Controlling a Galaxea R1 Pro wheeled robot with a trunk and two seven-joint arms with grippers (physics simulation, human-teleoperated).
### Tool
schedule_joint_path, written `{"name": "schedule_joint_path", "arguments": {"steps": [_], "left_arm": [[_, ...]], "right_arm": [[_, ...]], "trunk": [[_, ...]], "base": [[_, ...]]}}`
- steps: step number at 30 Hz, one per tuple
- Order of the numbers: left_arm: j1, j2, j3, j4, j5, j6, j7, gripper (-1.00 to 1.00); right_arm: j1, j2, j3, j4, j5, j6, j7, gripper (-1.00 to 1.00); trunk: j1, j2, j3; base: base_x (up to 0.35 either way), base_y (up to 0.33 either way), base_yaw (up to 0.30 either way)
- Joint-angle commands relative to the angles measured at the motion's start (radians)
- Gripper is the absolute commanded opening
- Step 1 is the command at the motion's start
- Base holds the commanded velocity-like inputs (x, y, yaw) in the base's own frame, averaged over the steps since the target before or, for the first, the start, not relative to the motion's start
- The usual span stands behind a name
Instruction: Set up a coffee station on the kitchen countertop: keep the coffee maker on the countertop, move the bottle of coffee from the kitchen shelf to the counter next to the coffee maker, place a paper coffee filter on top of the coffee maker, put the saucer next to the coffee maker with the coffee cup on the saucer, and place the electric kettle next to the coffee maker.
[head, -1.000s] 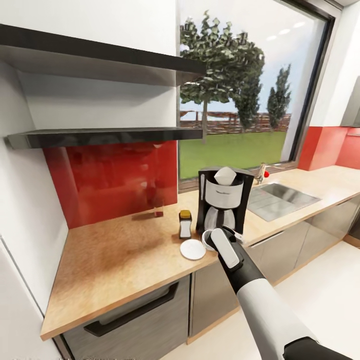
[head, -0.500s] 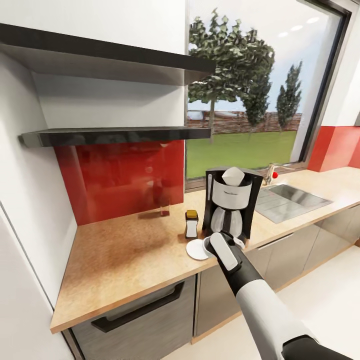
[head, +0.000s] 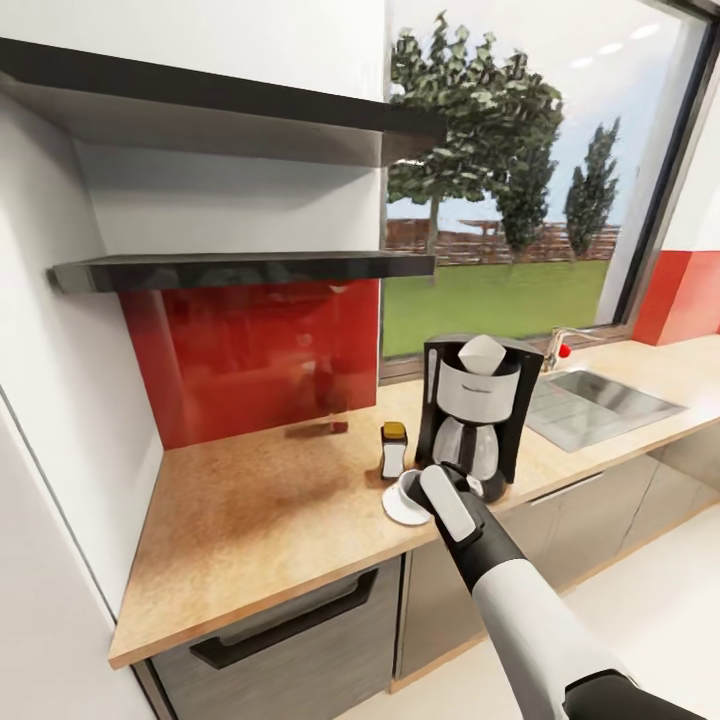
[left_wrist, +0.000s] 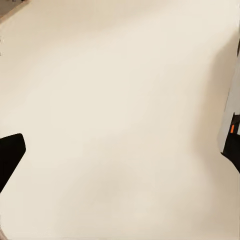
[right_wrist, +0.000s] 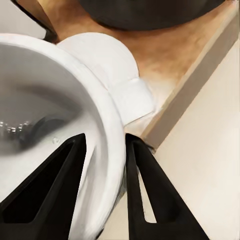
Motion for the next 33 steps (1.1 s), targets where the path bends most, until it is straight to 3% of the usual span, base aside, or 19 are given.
{"name": "schedule_joint_path", "arguments": {"steps": [1,33], "left_arm": [[-0.001,0.000,0.001,0.003,0.001,-0.006,0.001,1.00],[-0.001,0.000,0.002,0.003,0.001,-0.006,0.003,1.00]], "right_arm": [[0.000,0.000,0.001,-0.001,-0.003,0.005,-0.005,-1.00],[0.000,0.000,-0.003,0.092,-0.002,0.000,0.004,-1.00]], "trunk": [[0.001,-0.001,-0.001],[0.001,-0.001,-0.001]], "base": [[0.198,0.143,0.026],[0.099,0.016,0.001]]}}
